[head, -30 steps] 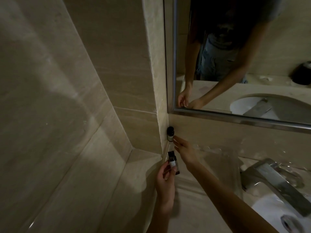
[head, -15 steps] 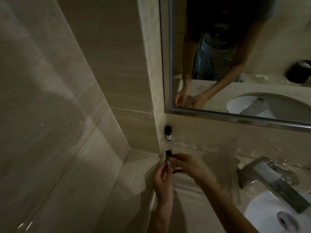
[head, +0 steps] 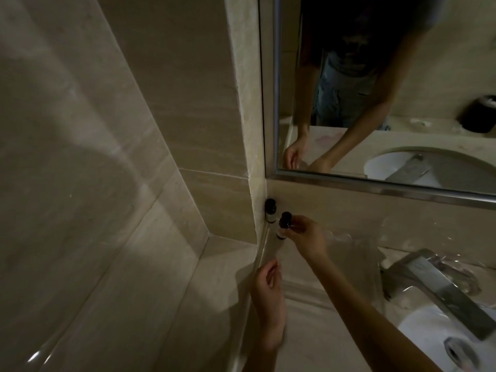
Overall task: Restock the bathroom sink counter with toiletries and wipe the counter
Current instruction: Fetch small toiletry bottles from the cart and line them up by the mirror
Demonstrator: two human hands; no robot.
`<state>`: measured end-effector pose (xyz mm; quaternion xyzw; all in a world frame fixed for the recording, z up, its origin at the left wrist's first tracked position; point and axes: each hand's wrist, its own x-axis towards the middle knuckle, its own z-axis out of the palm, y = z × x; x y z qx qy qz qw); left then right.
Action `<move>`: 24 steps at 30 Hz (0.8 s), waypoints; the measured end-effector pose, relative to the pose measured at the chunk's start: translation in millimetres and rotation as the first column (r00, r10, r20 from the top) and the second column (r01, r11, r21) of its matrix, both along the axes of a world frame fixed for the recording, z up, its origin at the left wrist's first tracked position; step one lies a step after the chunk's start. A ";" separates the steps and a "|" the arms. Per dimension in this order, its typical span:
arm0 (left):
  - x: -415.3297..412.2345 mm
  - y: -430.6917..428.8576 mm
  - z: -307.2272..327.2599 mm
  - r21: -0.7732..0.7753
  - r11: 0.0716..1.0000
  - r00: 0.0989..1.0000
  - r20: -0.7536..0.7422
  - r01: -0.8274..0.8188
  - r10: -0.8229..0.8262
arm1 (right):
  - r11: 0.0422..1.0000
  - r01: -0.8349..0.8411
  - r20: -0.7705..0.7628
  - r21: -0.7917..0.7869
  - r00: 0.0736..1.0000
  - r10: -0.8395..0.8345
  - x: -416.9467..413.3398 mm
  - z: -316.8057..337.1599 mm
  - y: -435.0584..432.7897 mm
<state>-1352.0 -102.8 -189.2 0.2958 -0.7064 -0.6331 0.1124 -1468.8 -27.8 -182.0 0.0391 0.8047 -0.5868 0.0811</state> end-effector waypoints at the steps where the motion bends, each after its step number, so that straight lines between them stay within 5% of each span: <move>1: 0.1 -0.5 -1.0 -0.009 1.000 1.000 0.002 0.003 -0.003 | 1.000 0.023 -0.026 0.012 0.999 -0.023 -4.1 -3.1 -3.3; 11: -2.0 -4.9 -9.7 -0.047 0.998 0.999 0.034 0.041 -0.039 | 0.975 0.153 -0.265 0.164 0.958 -0.106 -13.0 -12.8 -22.3; 17: -2.9 -5.4 -8.9 -0.079 0.996 0.998 0.048 0.034 -0.030 | 0.956 0.273 -0.211 0.108 0.946 -0.247 -9.2 -18.5 -24.9; 24: -0.7 -4.0 -6.2 -0.094 0.994 0.998 0.050 0.047 -0.042 | 0.964 0.221 -0.199 0.148 0.961 -0.190 -10.7 -22.0 -21.5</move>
